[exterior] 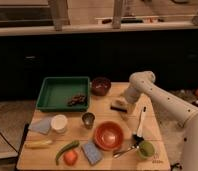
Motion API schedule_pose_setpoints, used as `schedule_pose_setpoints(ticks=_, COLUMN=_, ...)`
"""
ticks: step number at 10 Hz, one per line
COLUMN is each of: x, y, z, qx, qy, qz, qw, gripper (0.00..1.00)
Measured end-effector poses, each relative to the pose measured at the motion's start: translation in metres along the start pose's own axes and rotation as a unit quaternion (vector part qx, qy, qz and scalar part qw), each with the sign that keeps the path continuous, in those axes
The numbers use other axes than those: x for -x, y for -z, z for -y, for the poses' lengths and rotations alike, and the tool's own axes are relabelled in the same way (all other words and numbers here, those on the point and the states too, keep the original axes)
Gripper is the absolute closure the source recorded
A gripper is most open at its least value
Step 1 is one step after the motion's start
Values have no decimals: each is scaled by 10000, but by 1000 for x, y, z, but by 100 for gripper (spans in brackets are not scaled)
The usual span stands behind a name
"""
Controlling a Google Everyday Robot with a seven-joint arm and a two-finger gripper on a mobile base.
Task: Place eraser in paper cup
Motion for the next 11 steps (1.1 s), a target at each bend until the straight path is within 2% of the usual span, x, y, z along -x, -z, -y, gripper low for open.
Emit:
schedule_pose_setpoints(ticks=2, x=-4, y=-9, z=3, qx=45, qy=-42, qz=-13, qw=10000, gripper=20)
schedule_pose_setpoints(ticks=3, x=-6, y=-14, z=4, qx=88, qy=-77, qz=-51, qw=9999, gripper=24)
schedule_pose_setpoints(ticks=5, x=-8, y=-24, z=6, qx=153, qy=-128, qz=-120, qw=9997, gripper=41)
schedule_pose_setpoints(ticks=6, x=-10, y=-28, z=6, qx=195, qy=-180, qz=-147, qw=9995, gripper=54)
schedule_pose_setpoints(ticks=10, x=-14, y=-25, z=6, qx=198, qy=-215, qz=-194, qw=9994, gripper=94)
schedule_pose_setpoints(ticks=11, x=-14, y=-24, z=6, qx=201, qy=-214, qz=-197, qw=9994, gripper=99)
